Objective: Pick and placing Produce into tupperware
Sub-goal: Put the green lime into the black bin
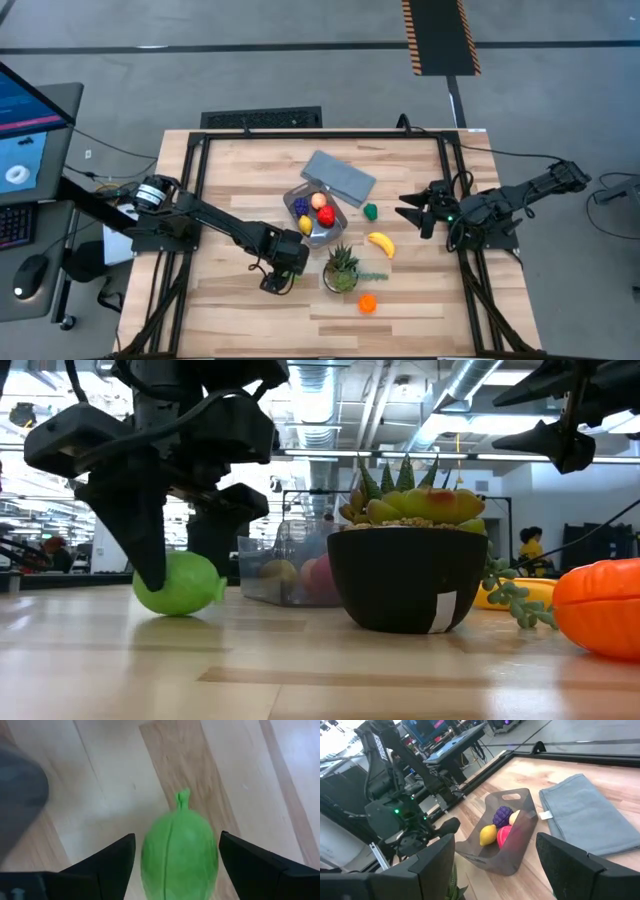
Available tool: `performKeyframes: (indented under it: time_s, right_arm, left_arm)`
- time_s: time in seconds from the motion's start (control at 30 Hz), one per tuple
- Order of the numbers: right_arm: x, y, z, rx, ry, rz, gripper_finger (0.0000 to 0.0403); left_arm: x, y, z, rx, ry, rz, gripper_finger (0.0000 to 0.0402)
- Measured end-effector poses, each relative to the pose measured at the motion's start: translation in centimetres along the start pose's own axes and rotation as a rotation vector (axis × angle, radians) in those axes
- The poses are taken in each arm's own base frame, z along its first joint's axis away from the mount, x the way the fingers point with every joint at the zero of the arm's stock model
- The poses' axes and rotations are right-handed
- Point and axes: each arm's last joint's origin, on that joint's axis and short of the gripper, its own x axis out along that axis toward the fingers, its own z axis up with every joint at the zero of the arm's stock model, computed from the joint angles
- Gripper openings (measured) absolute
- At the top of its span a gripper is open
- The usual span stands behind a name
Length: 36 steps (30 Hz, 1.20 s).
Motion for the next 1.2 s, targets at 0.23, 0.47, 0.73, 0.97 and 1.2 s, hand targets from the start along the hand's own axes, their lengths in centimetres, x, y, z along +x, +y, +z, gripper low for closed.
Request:
performKeyframes:
  time_s: [0.23,0.47,0.73,0.97,1.2]
  right_arm:
    - [0.0,0.0,0.0,0.000,0.002,0.002,0.0301]
    - [0.0,0.0,0.0,0.000,0.005,0.007,0.0301]
    - [0.0,0.0,0.0,0.000,0.010,0.013,0.0301]
    - [0.0,0.0,0.0,0.000,0.012,0.015,0.0301]
    - [0.0,0.0,0.0,0.000,0.012,0.015,0.0301]
  left_arm:
    - [0.0,0.0,0.0,-0.020,0.003,-0.009,0.0247]
    - [0.0,0.0,-0.1,-0.035,0.009,-0.002,0.0245]
    - [0.0,0.0,-0.3,-0.074,0.034,0.019,0.0245]
    - [-0.1,0.1,-0.8,-0.198,0.081,0.051,0.0219]
    - [-0.2,0.2,-1.2,-0.367,0.115,0.120,0.0223]
